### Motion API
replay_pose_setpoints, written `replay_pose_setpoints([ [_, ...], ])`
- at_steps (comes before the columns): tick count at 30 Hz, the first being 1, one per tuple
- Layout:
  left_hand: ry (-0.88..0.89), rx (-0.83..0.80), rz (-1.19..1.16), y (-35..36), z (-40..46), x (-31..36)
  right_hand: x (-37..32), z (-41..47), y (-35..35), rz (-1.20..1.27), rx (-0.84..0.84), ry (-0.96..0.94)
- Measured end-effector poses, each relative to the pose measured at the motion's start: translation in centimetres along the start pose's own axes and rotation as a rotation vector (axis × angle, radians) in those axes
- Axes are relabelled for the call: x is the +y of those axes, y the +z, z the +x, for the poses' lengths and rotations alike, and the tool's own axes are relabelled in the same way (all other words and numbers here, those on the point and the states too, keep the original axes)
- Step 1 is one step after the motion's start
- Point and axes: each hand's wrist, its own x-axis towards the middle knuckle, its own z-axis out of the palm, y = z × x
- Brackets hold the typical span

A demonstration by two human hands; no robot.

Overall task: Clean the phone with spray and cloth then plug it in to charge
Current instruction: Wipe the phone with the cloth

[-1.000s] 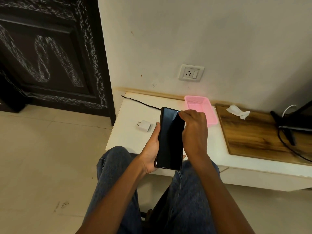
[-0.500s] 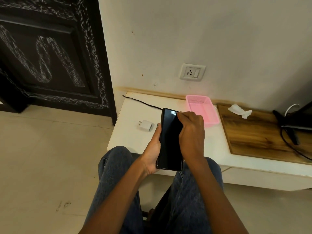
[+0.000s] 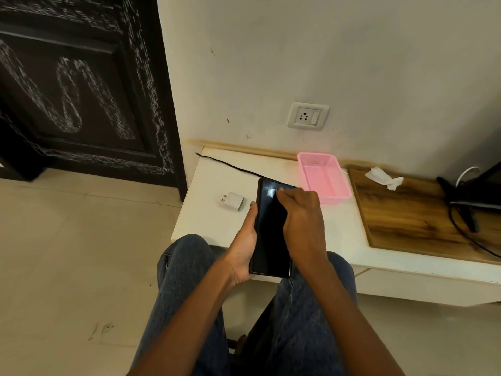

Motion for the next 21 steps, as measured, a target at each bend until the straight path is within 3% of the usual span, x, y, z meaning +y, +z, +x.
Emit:
replay_pose_setpoints([
  [2,-0.001,0.005,0.006,-0.2,0.1,0.1,0.4,-0.6,-0.2,0.005,-0.011,-0.012],
  [7,-0.009,-0.002,0.028,0.9,-0.1,-0.2,0.3,0.8,-0.1,0.099,0.03,0.194],
  [12,-0.003,-0.008,0.017,0.2,0.0,0.2,-0.4,0.0,0.2,0.025,-0.036,0.05],
  [18,-0.014,-0.005,0.082,0.9,-0.3,-0.1,0.3,1.3,-0.7,0.094,0.086,0.169],
  [21,-0.012,-0.007,0.057,1.0,-0.1,0.0,-0.6,1.5,-1.0,0.098,0.057,0.095],
])
